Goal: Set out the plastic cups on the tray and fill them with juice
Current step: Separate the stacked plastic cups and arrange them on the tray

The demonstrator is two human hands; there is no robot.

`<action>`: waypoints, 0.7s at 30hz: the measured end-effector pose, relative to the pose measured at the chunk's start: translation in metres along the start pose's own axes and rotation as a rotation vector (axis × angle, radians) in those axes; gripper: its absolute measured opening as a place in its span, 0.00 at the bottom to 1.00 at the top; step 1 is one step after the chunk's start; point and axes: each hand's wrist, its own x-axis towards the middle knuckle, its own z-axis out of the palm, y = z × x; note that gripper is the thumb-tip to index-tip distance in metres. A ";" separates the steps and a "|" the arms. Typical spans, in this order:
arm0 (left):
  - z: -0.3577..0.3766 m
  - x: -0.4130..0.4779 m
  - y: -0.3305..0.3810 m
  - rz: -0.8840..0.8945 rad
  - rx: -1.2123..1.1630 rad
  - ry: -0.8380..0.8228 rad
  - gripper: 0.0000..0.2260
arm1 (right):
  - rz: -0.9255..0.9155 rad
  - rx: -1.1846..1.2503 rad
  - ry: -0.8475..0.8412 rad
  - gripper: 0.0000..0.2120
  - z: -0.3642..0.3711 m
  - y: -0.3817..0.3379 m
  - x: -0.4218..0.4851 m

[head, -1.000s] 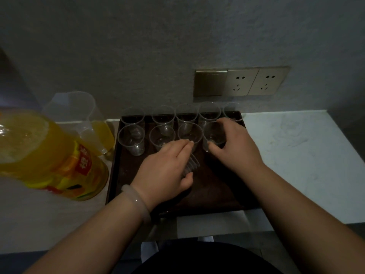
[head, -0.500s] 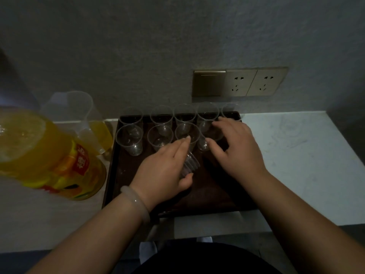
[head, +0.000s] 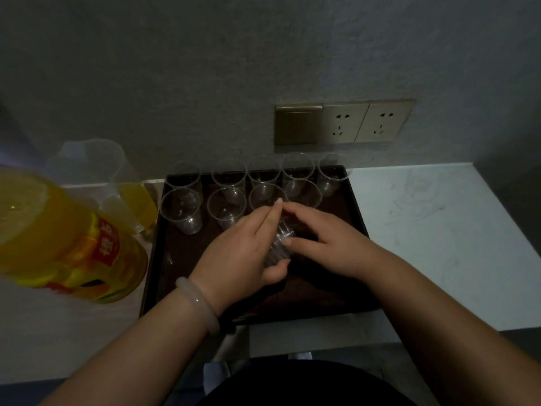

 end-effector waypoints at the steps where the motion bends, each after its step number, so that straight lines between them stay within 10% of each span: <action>1: 0.000 0.000 0.000 0.000 0.000 -0.003 0.37 | -0.002 0.025 0.000 0.26 -0.001 0.001 0.000; 21: -0.001 0.009 -0.004 0.016 -0.026 -0.014 0.37 | 0.040 0.122 0.086 0.22 -0.008 0.006 0.003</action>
